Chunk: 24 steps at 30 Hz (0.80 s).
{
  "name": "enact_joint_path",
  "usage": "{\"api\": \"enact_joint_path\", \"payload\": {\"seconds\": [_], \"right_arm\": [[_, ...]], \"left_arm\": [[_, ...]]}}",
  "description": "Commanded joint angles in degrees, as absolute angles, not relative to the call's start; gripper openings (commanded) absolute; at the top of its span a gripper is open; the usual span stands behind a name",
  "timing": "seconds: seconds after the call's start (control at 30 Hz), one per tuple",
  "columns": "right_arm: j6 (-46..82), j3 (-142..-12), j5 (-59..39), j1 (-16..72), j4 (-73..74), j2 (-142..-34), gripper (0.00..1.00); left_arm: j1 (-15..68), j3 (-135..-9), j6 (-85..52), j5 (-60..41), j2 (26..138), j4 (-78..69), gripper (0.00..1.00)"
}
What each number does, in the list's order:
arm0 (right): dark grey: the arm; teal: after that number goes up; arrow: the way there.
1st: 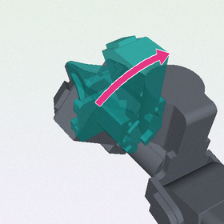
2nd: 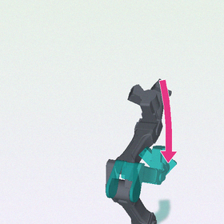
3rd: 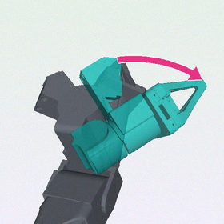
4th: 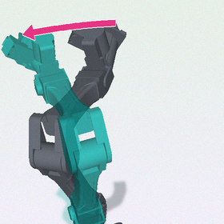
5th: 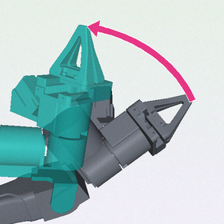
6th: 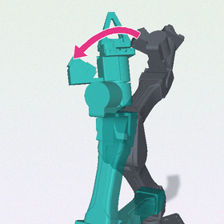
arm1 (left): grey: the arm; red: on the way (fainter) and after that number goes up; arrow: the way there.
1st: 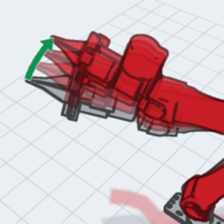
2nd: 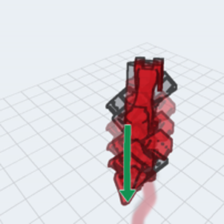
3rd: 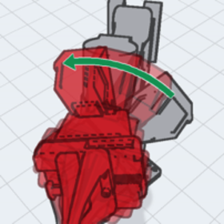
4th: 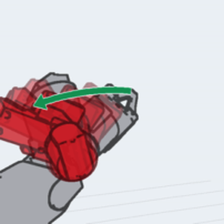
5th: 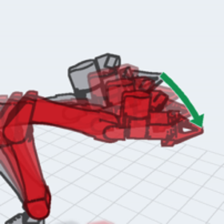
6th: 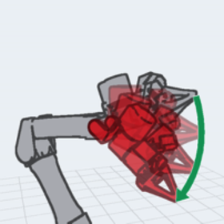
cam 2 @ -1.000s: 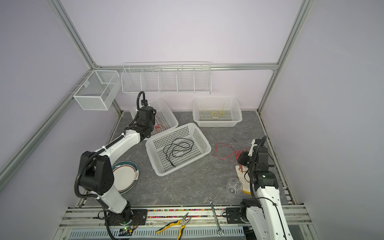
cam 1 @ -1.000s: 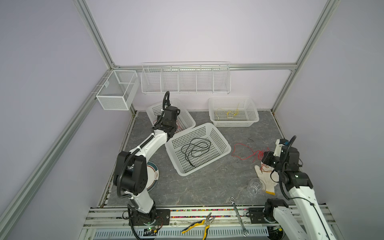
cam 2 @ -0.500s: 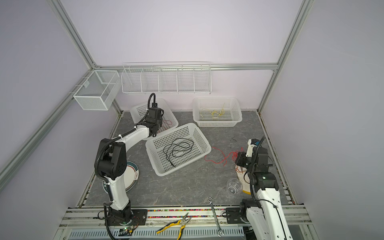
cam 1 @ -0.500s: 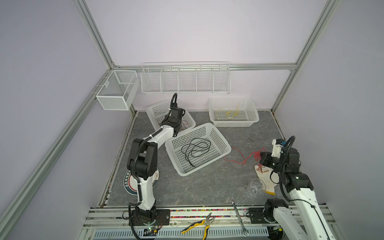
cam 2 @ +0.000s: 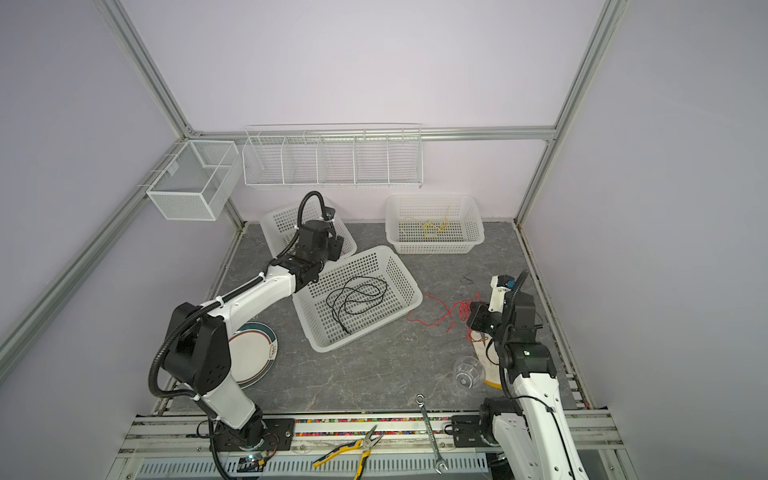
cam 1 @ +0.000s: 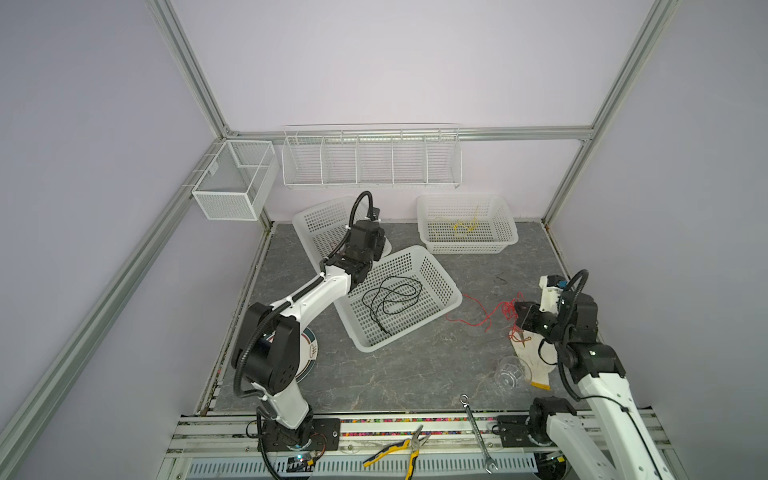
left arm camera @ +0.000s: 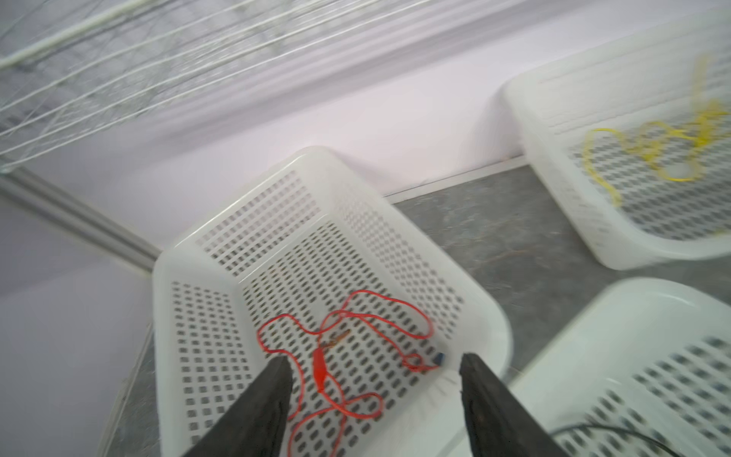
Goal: Untangle the cables
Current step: 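Move the left gripper back to the red tangle held by the right gripper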
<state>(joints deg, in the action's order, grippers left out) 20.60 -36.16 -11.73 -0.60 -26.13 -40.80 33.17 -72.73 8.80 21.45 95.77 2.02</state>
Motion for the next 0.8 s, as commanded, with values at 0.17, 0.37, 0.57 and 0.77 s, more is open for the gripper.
{"api": "enact_joint_path", "payload": {"seconds": [0.17, 0.37, 0.57, 0.77], "right_arm": [[18.30, -41.39, -13.00, -0.23, -29.22, -44.57, 0.07], [19.49, -40.92, -14.99, -0.16, -27.59, -45.18, 0.07], [19.61, -40.91, -16.53, -0.06, -27.68, -44.74, 0.07], [19.27, -40.35, -15.29, -0.08, -28.31, -43.81, 0.07]], "left_arm": [[44.51, -63.99, 12.49, 3.35, 85.65, -1.63, 0.75], [51.92, -60.79, 10.70, -4.75, 84.04, -6.11, 0.87], [56.01, -61.32, 10.23, -6.53, 89.19, -9.51, 0.89], [58.14, -62.13, 7.79, -12.84, 92.22, -12.66, 0.88]]}}
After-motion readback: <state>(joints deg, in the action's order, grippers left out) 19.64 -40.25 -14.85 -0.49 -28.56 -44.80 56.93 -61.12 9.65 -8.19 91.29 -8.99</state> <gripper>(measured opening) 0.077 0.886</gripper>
